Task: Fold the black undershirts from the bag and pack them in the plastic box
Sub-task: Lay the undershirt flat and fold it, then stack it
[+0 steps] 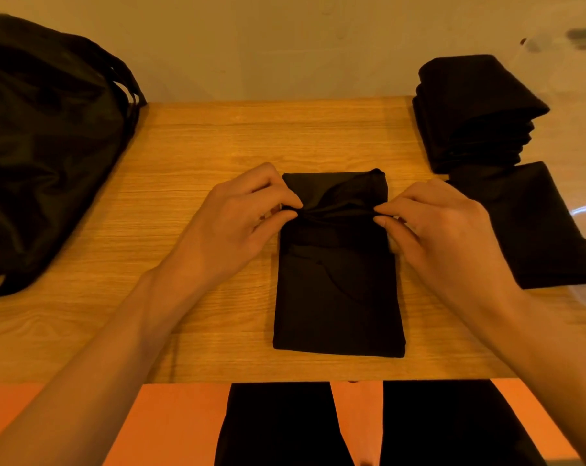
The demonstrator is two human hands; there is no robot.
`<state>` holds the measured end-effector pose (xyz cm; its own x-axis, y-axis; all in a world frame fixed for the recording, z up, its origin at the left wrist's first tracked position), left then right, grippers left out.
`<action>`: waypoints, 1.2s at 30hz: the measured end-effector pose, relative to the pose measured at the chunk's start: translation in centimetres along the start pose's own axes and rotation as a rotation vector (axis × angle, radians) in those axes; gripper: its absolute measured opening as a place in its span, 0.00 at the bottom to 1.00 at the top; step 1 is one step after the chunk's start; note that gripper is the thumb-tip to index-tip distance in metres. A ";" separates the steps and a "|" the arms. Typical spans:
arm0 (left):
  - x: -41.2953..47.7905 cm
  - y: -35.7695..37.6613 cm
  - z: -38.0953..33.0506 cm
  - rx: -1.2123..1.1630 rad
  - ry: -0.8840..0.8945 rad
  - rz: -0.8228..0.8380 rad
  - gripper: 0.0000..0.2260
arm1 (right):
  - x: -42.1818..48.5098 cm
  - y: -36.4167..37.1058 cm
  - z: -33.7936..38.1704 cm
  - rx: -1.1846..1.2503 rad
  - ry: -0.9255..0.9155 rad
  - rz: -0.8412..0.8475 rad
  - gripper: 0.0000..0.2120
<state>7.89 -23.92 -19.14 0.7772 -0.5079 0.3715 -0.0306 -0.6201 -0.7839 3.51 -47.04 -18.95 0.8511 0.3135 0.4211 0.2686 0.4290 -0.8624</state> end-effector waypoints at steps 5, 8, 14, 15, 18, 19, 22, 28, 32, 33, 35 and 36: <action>-1.1 -0.2 -0.8 0.008 0.014 0.014 0.06 | -1.0 -1.1 0.3 0.009 -0.010 0.025 0.09; -1.8 0.1 -1.0 -0.013 0.004 0.031 0.06 | -1.9 -1.2 0.6 0.026 -0.018 0.049 0.09; -2.4 0.8 -0.6 0.016 -0.030 0.077 0.05 | -2.7 -0.3 0.7 0.075 -0.009 0.110 0.11; -2.4 0.8 -0.5 0.021 -0.035 0.081 0.04 | -2.7 -0.3 0.7 0.084 -0.006 0.125 0.12; -2.3 0.4 -0.9 -0.044 -0.094 0.034 0.07 | -2.5 -0.8 0.7 0.071 0.021 0.122 0.13; -1.9 0.1 -1.3 -0.104 -0.143 -0.021 0.07 | -2.2 -1.1 0.7 0.081 0.043 0.088 0.13; 0.7 -0.2 -2.4 -0.119 -0.261 -0.142 0.10 | -0.2 -1.3 0.0 0.216 0.218 -0.056 0.12; 3.6 5.0 -1.5 0.264 -0.251 0.455 0.30 | 3.3 3.4 -0.1 0.021 0.217 0.265 0.28; 1.2 5.2 -0.1 0.304 -0.224 0.481 0.32 | 0.3 4.0 -0.9 -0.101 0.283 0.514 0.37; 0.8 5.1 0.0 0.290 -0.213 0.464 0.32 | -0.1 3.9 -1.1 -0.101 0.297 0.512 0.37; 0.6 4.9 0.1 0.214 -0.207 0.436 0.32 | -0.3 4.0 -1.4 -0.066 0.321 0.483 0.39; 0.6 4.7 0.1 0.120 -0.235 0.419 0.31 | -0.2 4.0 -1.4 -0.019 0.348 0.477 0.40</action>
<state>8.30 -27.11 -22.64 0.8346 -0.5419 -0.0990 -0.3088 -0.3114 -0.8987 5.07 -46.59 -22.89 0.9770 0.1701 -0.1287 -0.1748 0.2925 -0.9401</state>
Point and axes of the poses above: each hand's wrist, its own x-axis towards the middle knuckle, its own y-axis out of the palm, z = x × y, the point moved 4 cm from there along x, towards the middle knuckle, and after that the axes turned 4 degrees about -y, right-handed, at the moved point
